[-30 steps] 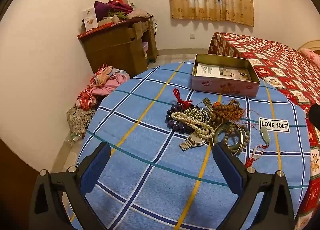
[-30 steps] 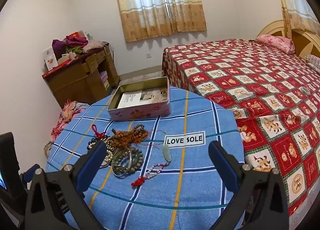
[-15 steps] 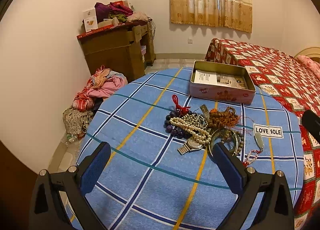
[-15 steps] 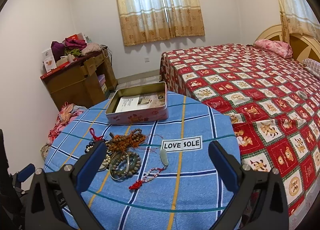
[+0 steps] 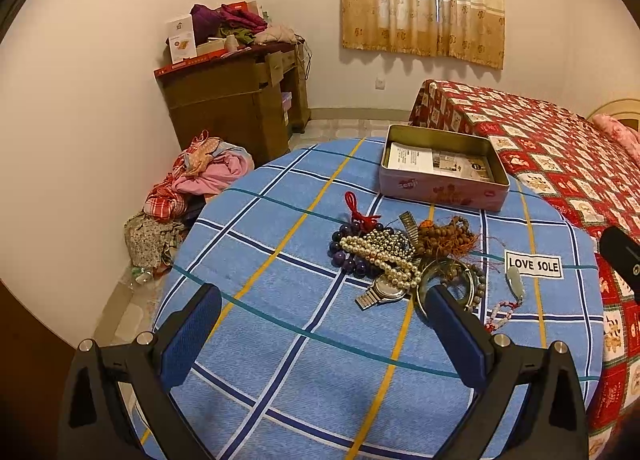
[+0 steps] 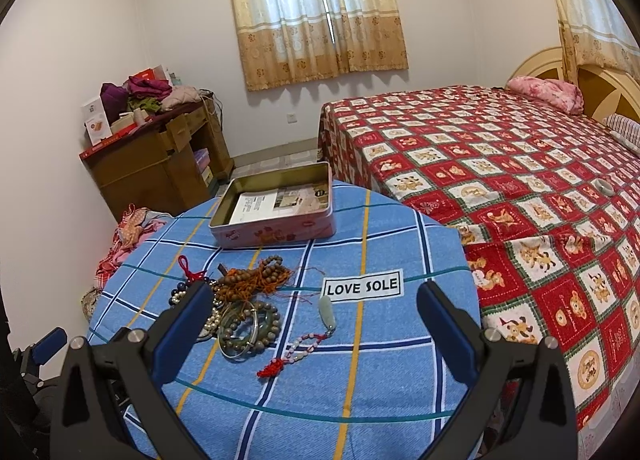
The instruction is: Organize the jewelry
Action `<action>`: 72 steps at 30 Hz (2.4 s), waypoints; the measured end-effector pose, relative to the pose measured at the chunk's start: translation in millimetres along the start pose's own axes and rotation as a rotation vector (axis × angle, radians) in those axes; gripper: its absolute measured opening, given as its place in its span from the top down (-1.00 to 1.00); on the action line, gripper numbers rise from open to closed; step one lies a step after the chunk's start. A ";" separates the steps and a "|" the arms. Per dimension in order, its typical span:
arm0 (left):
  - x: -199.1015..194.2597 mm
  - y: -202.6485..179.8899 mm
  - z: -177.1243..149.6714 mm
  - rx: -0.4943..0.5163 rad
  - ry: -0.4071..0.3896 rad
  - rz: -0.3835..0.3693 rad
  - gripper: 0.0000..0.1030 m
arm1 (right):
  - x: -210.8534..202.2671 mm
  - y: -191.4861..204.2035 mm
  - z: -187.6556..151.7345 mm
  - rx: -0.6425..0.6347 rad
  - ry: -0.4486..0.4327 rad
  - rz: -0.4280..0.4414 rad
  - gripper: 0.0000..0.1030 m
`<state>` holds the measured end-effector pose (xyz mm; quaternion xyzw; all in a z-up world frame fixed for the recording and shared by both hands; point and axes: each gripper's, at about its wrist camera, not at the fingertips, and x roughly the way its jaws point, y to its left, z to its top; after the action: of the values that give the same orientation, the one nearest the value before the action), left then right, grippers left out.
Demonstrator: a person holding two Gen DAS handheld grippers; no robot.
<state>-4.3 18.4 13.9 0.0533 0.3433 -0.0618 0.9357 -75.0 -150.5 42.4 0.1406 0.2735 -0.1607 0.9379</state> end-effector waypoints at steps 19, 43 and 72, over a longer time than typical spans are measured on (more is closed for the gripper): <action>-1.3 0.4 0.5 -0.005 -0.004 -0.002 -0.97 | -2.5 -0.2 0.0 0.002 -0.001 0.004 -1.00; 0.2 5.6 -2.6 -0.005 0.013 -0.003 -0.97 | -0.9 4.2 -1.6 -0.007 0.002 0.010 -1.00; 77.9 38.0 -13.3 -0.045 0.139 -0.011 -0.97 | 121.7 11.6 3.5 0.088 0.319 0.371 -0.20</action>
<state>52.0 51.7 -44.6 0.0346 0.4089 -0.0555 0.9102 28.2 -168.5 -20.7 0.2525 0.3804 0.0265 0.8893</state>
